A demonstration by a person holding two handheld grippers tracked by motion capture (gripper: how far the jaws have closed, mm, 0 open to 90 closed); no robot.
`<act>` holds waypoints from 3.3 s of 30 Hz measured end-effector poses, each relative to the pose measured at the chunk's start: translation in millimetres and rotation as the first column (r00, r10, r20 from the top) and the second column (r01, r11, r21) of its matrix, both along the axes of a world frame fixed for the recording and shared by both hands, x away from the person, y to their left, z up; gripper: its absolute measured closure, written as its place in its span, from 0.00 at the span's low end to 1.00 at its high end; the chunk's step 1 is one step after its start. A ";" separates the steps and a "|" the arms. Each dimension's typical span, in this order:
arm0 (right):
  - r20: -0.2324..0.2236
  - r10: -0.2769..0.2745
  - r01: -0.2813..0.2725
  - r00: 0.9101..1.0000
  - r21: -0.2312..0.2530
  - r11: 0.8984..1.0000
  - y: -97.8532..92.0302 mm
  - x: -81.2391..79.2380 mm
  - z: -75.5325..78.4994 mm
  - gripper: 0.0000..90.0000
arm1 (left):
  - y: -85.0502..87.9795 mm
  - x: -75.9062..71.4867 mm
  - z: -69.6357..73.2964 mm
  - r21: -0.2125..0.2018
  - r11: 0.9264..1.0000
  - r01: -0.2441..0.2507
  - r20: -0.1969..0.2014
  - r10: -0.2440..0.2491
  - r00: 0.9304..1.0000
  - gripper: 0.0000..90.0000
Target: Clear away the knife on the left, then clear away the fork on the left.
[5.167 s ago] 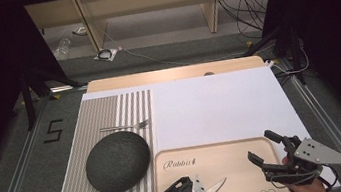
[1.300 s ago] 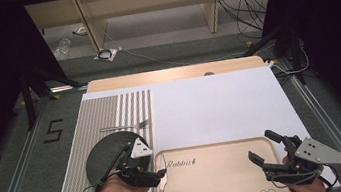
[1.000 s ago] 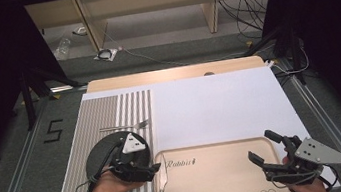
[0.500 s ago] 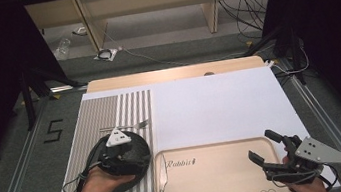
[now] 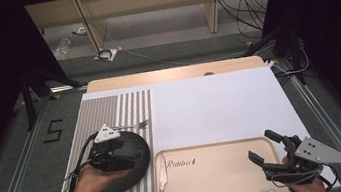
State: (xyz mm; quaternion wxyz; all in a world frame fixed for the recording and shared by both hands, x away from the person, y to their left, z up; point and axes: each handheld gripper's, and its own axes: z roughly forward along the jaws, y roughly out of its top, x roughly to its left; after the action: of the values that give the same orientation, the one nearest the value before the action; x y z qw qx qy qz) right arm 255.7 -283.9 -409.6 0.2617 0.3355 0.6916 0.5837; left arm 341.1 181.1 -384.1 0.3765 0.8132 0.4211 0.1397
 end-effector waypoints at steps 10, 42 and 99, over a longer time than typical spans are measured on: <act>-0.003 -0.001 0.001 1.000 -0.002 1.000 -0.7 0.4 -0.2 0.21 | 5.8 6.4 -1.5 0.008 1.000 -0.025 0.004 0.025 1.000 0.27; -0.009 -0.010 0.010 1.000 -0.004 1.000 -1.0 0.4 0.2 0.21 | 28.8 81.5 -7.7 0.166 0.981 -0.103 -0.028 0.109 0.994 0.28; -0.006 0.002 -0.002 1.000 0.007 1.000 -2.5 0.6 0.2 0.21 | 26.6 190.4 -60.8 0.420 0.905 0.074 -0.248 0.036 0.968 0.35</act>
State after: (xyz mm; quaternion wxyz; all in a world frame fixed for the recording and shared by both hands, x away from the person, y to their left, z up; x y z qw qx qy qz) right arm 256.3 -286.5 -409.4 0.2578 0.3374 0.6908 0.5853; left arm 531.5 207.7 -444.9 0.1355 0.8908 0.4164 0.1210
